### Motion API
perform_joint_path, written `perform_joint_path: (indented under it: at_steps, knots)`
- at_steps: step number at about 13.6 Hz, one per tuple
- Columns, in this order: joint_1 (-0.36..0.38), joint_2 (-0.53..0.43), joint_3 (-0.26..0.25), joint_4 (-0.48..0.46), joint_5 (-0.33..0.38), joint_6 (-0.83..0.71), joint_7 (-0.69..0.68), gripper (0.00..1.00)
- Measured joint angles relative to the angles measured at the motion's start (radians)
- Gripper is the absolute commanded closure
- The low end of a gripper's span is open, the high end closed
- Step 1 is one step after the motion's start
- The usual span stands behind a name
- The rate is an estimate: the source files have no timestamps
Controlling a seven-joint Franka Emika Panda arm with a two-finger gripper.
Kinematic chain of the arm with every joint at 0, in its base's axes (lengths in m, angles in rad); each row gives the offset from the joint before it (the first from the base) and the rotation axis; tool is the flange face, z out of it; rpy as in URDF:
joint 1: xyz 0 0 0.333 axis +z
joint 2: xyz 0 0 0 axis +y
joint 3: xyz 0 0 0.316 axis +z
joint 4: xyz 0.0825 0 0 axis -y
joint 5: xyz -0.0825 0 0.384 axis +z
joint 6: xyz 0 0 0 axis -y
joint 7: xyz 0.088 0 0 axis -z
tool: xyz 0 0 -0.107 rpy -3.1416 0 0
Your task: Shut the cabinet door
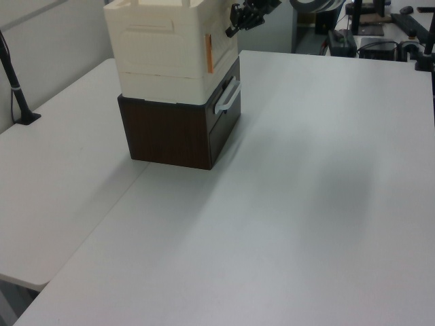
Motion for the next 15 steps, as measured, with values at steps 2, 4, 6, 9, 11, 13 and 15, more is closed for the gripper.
perform_joint_path:
  at_steps: [2, 4, 6, 9, 11, 13, 15]
  knots:
    - [0.0, -0.001, 0.0, 0.001, 0.0, 0.0, -0.001, 1.0]
    - [0.0, -0.004, 0.0, -0.002, -0.001, -0.005, -0.007, 1.0]
    - [-0.001, -0.016, 0.0, -0.008, -0.01, -0.081, -0.045, 1.0]
    - [-0.006, -0.061, -0.002, -0.009, -0.057, -0.314, -0.122, 1.0]
    - [-0.016, -0.105, -0.002, -0.01, -0.105, -0.472, -0.157, 0.96]
    - [-0.027, -0.159, -0.003, -0.012, -0.152, -0.643, -0.202, 0.73]
    - [-0.029, -0.217, -0.003, -0.013, -0.211, -0.808, -0.222, 0.09]
